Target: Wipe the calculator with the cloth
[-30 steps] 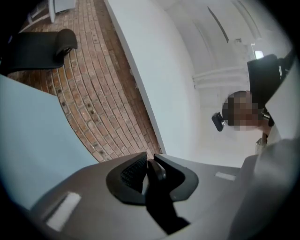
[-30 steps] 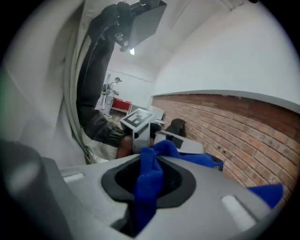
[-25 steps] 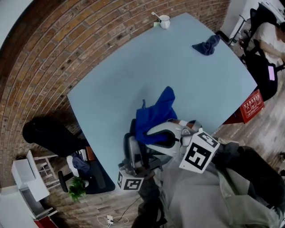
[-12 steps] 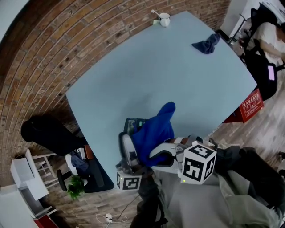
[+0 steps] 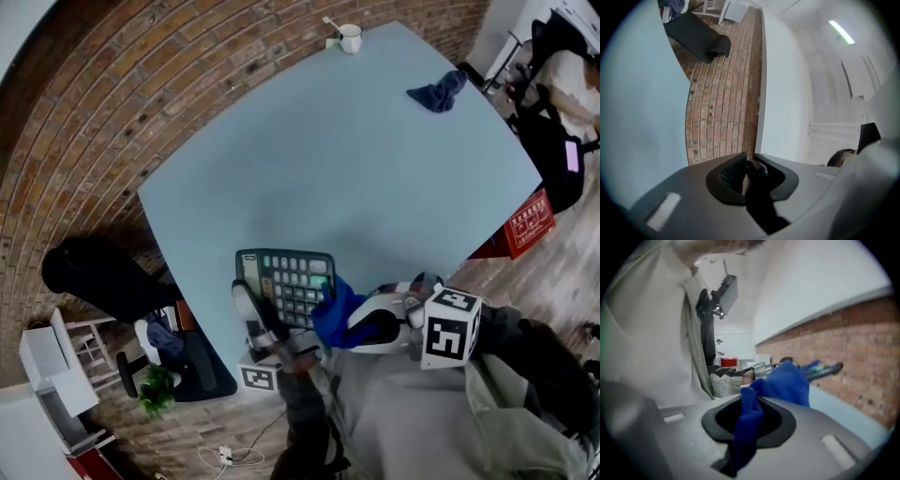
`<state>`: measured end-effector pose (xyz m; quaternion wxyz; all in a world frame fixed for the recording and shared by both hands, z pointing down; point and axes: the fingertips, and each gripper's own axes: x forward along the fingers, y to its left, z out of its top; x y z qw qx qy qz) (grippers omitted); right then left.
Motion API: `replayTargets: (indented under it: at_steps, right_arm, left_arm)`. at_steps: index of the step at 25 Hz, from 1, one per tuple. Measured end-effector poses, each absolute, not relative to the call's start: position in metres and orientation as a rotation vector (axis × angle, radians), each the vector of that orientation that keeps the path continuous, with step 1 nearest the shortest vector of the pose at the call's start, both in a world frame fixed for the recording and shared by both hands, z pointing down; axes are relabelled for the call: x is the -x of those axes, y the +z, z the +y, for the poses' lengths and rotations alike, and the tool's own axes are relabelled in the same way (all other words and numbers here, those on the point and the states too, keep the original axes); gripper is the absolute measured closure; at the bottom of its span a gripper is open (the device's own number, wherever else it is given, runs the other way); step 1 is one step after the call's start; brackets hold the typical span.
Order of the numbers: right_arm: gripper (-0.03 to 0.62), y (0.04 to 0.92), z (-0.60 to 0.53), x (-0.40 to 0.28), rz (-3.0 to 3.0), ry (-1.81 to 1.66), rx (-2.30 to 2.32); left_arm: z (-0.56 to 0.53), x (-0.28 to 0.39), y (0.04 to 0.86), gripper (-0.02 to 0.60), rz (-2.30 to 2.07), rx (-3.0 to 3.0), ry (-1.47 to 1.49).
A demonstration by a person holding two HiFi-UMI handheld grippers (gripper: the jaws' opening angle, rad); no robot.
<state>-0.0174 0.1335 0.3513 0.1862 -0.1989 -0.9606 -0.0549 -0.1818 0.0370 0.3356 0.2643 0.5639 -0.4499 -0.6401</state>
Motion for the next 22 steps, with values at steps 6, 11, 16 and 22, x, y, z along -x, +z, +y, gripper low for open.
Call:
replayTargets:
  at_steps: [6,11,16,22]
  right_arm:
    - [0.531,0.359,0.107,0.038,-2.531,-1.238,0.137]
    - [0.531,0.348,0.091,0.051,-2.542,-1.44,-0.079]
    - [0.531,0.314,0.062,0.024,-2.795,-1.095,-0.246]
    - [0.531,0.275,0.064,0.004,-3.042,-0.643,-0.114]
  left_arm:
    - [0.028,0.162,0.332,0.537,-0.978,-1.544,-1.698]
    - [0.026,0.143,0.33,0.537,-0.746,-1.501,-1.747]
    - [0.036,0.15,0.333,0.538,-0.813,-1.567,-1.694]
    - [0.041,0.176,0.342,0.537,-0.979,-1.555,-1.729]
